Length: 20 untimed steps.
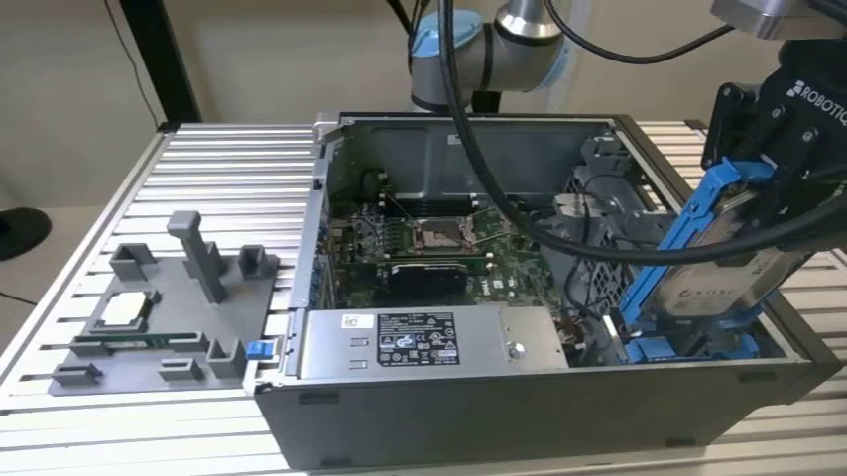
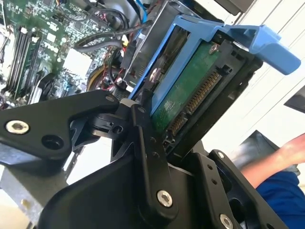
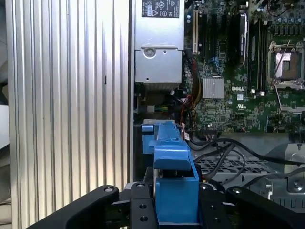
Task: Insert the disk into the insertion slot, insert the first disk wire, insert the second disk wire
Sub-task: 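Insert the disk into the insertion slot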
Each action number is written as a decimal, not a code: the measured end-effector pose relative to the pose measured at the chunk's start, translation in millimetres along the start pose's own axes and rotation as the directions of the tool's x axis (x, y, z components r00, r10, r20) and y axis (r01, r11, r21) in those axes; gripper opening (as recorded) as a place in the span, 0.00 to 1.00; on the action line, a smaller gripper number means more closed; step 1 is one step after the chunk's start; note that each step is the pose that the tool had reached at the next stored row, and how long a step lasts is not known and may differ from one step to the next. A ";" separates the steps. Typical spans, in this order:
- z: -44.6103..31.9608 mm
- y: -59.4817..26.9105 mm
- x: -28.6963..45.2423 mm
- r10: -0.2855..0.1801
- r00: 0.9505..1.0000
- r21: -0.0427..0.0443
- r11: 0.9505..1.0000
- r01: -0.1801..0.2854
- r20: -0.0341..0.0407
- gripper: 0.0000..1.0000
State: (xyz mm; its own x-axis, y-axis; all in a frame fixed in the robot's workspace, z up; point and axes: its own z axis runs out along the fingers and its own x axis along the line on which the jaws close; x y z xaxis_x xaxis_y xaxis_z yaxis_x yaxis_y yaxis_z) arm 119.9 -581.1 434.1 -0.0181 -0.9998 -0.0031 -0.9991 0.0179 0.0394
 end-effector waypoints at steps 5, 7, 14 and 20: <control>9.0 -3.8 0.0 -0.001 1.000 0.000 1.000 0.001 0.000 0.00; 12.6 -4.0 0.0 -0.001 1.000 0.000 1.000 0.001 0.000 0.00; 21.3 -4.9 -0.9 -0.002 1.000 0.001 1.000 0.002 0.010 0.00; 23.9 -5.9 -1.2 -0.002 1.000 0.003 1.000 0.002 0.021 0.00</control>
State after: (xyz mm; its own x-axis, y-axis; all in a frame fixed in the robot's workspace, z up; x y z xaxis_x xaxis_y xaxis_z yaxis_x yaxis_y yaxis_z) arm 124.9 -579.8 410.0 -0.0165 -0.9996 -0.0240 -0.9992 0.0156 0.0367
